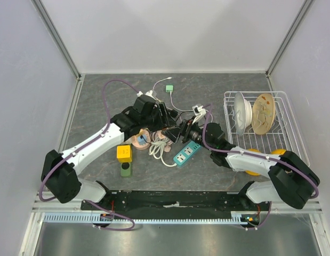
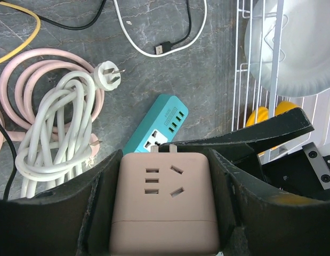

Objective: Insert the plug
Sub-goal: Adjust the plug.

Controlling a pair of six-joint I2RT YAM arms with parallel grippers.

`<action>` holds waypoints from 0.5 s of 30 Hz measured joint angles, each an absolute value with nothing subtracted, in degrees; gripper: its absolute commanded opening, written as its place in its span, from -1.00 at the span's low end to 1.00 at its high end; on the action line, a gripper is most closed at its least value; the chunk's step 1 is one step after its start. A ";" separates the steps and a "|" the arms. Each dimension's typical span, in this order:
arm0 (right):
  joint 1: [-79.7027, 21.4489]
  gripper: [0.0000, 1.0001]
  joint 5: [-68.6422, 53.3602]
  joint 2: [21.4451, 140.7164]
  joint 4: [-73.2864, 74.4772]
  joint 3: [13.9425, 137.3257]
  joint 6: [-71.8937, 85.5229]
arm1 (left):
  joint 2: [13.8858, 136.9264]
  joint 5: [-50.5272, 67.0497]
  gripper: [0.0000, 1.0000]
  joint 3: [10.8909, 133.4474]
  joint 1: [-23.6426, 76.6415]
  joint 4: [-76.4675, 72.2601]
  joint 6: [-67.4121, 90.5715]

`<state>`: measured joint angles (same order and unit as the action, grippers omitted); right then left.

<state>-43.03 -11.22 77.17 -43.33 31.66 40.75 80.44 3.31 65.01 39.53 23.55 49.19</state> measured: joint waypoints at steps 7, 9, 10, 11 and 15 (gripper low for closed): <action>-43.77 -1.00 -10.70 72.58 -39.07 31.44 39.44 | 77.69 2.02 0.57 64.71 40.91 23.66 47.05; -43.62 -1.00 -11.14 70.48 -36.14 31.51 39.72 | 76.55 1.54 0.67 64.64 41.08 23.40 44.12; -43.35 -1.00 -11.35 69.56 -34.20 31.62 39.83 | 75.59 1.02 0.73 64.62 40.86 23.42 42.39; -42.87 -1.00 -11.75 68.93 -32.03 31.86 39.92 | 74.70 0.38 0.76 64.62 40.53 23.44 41.08; -40.64 -1.00 -13.15 68.34 -25.06 33.08 40.73 | 70.08 -2.76 0.89 64.60 38.76 22.94 34.11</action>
